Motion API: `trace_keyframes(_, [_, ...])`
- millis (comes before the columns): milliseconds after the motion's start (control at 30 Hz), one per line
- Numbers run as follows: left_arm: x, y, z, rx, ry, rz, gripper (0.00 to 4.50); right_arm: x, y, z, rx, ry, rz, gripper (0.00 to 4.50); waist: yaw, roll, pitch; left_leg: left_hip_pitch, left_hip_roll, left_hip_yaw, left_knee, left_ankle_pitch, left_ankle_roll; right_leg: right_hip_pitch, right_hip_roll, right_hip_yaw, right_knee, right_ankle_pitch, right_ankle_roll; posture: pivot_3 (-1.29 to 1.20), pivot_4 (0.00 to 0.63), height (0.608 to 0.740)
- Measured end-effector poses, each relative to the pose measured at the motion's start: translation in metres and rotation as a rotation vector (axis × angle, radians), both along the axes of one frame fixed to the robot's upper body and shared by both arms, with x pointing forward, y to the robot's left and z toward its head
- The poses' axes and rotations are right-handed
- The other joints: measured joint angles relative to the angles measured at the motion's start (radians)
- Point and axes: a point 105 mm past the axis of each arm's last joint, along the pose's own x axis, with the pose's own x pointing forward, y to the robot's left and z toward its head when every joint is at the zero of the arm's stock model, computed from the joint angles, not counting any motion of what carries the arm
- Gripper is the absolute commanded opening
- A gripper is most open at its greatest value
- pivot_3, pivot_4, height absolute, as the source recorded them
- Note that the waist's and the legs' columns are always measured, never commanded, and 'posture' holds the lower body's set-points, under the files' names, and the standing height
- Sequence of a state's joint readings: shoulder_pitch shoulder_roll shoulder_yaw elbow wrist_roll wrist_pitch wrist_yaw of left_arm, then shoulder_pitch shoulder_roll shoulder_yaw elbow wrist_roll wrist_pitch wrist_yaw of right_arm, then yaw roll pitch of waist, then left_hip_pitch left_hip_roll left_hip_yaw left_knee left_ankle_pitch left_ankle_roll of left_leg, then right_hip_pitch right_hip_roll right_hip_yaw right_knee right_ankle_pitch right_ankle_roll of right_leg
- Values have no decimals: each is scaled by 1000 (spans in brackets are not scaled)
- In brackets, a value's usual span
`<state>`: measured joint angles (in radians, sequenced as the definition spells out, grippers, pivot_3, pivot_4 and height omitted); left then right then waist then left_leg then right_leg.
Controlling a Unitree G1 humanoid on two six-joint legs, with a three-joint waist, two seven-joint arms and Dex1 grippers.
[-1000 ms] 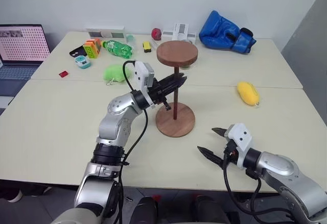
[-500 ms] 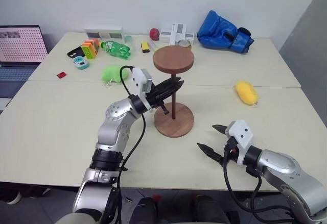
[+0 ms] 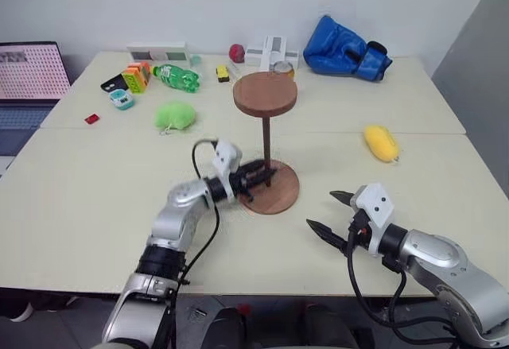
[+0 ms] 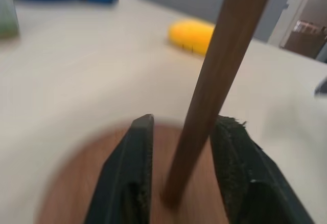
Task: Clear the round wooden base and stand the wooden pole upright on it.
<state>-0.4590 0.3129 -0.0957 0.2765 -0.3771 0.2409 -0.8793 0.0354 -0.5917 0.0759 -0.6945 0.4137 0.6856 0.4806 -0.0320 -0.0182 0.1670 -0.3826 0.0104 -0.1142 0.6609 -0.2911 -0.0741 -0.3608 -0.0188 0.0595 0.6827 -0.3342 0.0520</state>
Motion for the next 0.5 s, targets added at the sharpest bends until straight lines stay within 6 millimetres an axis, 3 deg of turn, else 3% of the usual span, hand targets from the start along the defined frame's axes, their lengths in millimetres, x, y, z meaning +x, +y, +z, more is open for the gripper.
trace_keyframes(133, [-8,12,13,64,-21,-58,3234,4,-1,-4,7,17,4,4500,2,0,0,-3,-1,2,-2,1,-2,-3,-2,1,-1,0,0,0,150,740])
trace_keyframes(267, [-12,38,9,154,23,-53,4147,11,-3,-2,-3,9,25,4500,0,1,1,-2,-1,2,-1,0,0,-3,-2,1,0,0,0,0,150,740])
trace_keyframes(333, [-19,64,15,289,20,-75,4449,16,-2,4,-26,-6,68,4500,-10,-2,8,-2,1,2,-2,0,0,-5,1,2,1,1,-2,0,150,740])
trace_keyframes(500, [-21,157,57,590,24,35,4449,33,-19,24,-119,-17,163,4500,-19,2,19,-3,0,4,-3,0,1,-8,0,3,2,1,-2,0,150,740])
